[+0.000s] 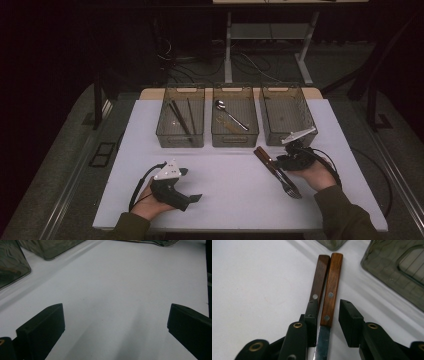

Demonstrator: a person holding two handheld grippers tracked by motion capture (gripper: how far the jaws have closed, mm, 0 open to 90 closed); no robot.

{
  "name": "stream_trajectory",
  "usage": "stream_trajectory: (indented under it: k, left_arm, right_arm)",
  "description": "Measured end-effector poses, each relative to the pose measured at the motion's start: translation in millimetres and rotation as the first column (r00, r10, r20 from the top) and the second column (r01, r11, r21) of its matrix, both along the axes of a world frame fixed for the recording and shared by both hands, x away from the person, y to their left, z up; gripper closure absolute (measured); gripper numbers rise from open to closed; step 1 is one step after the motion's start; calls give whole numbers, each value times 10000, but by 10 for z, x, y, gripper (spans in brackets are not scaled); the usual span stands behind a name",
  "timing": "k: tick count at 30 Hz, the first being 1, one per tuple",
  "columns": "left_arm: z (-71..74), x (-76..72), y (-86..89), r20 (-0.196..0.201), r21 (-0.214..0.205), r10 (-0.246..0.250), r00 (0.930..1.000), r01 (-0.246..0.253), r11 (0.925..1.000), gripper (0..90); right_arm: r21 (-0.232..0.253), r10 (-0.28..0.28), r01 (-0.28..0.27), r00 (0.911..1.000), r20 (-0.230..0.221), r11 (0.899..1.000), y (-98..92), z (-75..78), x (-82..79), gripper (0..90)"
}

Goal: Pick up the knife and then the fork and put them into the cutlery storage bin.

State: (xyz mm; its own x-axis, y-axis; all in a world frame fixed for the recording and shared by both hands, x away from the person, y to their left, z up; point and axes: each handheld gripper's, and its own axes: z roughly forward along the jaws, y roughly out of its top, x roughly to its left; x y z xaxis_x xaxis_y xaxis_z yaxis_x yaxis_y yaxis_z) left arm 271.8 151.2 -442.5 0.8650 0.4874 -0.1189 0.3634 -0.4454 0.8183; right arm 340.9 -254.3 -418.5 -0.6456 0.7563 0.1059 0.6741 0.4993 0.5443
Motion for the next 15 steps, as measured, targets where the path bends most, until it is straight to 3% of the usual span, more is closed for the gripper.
stream_trajectory:
  k: [15]
  left_arm:
    - [-2, 1, -4, 5, 33, -29, 10000, 29, 10000, 3]
  right_arm:
    - [-506, 50, -66, 9995, -316, 9987, 35, -71, 21, 723]
